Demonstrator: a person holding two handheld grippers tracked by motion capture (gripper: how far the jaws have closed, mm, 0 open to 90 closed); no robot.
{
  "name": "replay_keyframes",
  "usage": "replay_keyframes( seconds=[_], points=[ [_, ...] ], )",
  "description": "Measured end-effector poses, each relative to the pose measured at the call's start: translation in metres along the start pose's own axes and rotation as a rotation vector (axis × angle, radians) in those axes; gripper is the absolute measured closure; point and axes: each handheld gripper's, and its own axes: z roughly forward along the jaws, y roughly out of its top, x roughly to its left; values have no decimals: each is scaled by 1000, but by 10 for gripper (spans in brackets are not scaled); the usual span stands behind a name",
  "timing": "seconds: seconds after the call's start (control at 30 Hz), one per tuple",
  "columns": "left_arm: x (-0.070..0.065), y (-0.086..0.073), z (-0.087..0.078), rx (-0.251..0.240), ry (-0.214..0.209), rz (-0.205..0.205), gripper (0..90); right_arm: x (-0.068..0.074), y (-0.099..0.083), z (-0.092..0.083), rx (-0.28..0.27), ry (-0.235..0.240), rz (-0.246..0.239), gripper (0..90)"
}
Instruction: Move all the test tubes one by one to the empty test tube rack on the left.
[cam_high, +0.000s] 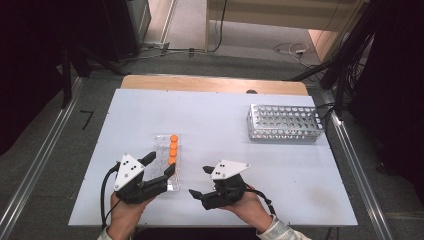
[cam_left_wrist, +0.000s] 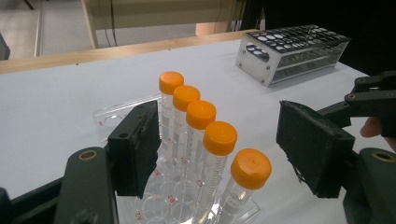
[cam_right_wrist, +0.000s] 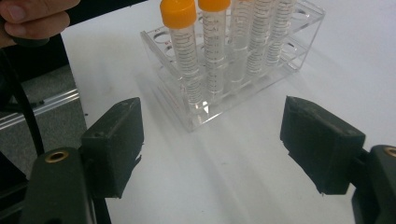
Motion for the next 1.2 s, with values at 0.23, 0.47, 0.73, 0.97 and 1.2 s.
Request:
replay_keyframes(
  seconds=[0.23, 0.47, 0.73, 0.97, 1.2],
  points=[
    [5, -1, -1, -4, 13, -9, 296, -3, 0, -3, -8, -12, 7, 202],
    [9, -1, -3, -8, 25, -16, 296, -9, -2, -8, -12, -30, 22, 203],
    [14, -2, -6, -13, 41, -22, 294, -13, -3, -12, -18, -46, 29, 202],
    [19, -4, -8, -19, 59, -32, 294, -18, -5, -18, -25, -65, 38, 203],
    [23, -7, -11, -28, 76, -38, 283, -28, -10, -29, -39, -97, 56, 202]
  ],
)
